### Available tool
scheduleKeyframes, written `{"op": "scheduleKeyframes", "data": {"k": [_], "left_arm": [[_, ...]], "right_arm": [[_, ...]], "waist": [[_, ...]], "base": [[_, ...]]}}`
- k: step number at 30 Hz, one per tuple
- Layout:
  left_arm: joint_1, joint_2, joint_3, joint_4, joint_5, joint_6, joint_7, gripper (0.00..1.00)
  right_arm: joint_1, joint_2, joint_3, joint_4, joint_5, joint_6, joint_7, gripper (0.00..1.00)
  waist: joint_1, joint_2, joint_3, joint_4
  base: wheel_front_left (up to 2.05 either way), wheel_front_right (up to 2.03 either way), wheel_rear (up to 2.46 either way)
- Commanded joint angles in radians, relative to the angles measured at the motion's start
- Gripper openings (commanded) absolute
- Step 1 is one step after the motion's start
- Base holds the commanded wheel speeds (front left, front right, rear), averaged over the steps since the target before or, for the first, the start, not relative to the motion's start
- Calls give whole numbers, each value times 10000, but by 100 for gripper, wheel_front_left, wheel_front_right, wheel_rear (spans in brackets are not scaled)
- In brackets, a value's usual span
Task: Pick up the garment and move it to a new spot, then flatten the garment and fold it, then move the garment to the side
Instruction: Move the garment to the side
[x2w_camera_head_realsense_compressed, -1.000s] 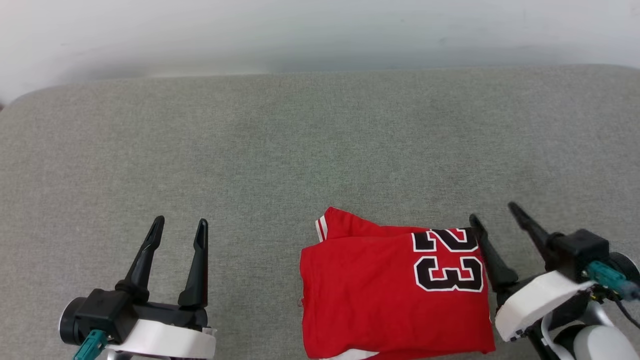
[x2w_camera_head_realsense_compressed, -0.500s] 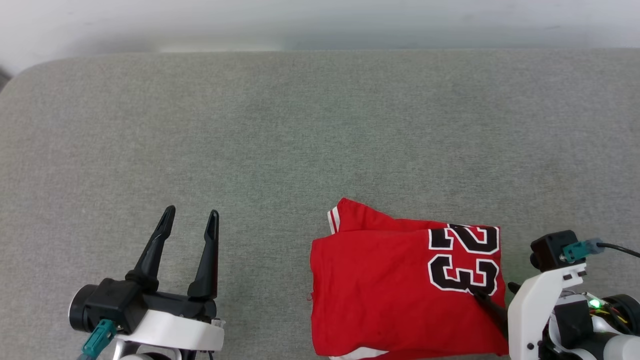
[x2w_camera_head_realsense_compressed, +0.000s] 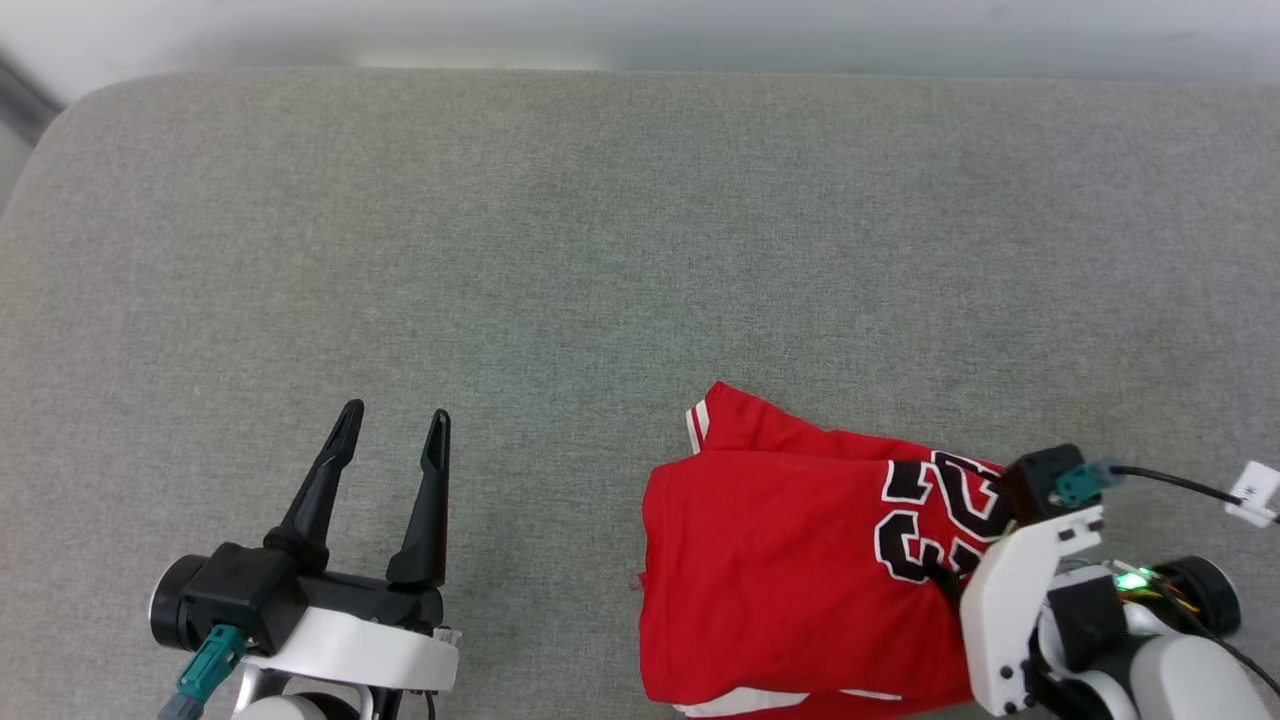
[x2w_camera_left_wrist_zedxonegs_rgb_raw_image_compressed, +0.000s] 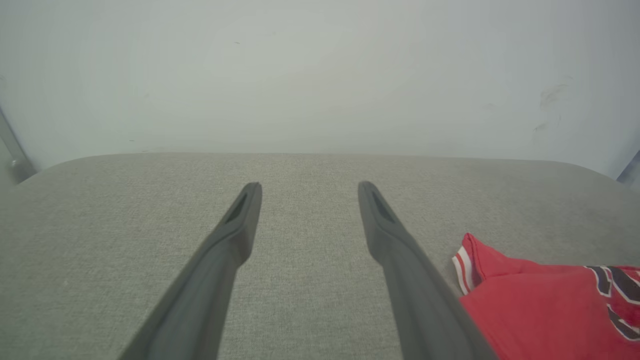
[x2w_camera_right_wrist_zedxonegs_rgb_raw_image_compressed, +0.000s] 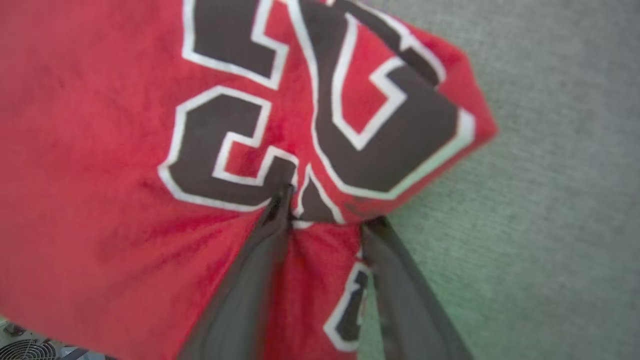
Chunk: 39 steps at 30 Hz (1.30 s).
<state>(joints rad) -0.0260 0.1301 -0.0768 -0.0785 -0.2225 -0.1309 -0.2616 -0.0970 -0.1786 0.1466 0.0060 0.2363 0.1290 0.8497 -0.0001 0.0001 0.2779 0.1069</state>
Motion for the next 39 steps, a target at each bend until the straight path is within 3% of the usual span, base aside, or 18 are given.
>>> {"op": "scheduleKeyframes", "data": {"k": [1,7,11,21,29,39], "left_arm": [[-115,11,15,15,61,15,-46,100],[-110,38,-79,2,107,13,-46,100],[-100,-6,-188,-62,134,15,-46,100],[-760,313,-1005,-417,272,13,-36,100],[-1656,824,-1906,-737,362,15,-36,100],[-2383,1552,-2116,-1293,455,13,-36,100]], "right_arm": [[80,67,367,555,-151,31,-69,0],[-810,-647,946,782,-854,5,-932,0],[-1471,-1500,1707,387,-1423,8,-1008,0],[-3388,-4441,3079,-642,-1887,12,-484,0],[-4135,-5899,1734,684,-2157,11,-1497,0],[-4491,-6215,-321,3373,-3211,9,-3506,0]], "waist": [[1,-1,-31,-41],[1,-1,-171,-503],[1,-1,-176,-1102],[1,-1,908,-2818],[1,-1,2331,-3401],[1,-1,3669,-3437]], "base": [[0,0,0],[0,0,0],[0,0,0],[0,0,0],[0,0,0],[0,0,0]]}}
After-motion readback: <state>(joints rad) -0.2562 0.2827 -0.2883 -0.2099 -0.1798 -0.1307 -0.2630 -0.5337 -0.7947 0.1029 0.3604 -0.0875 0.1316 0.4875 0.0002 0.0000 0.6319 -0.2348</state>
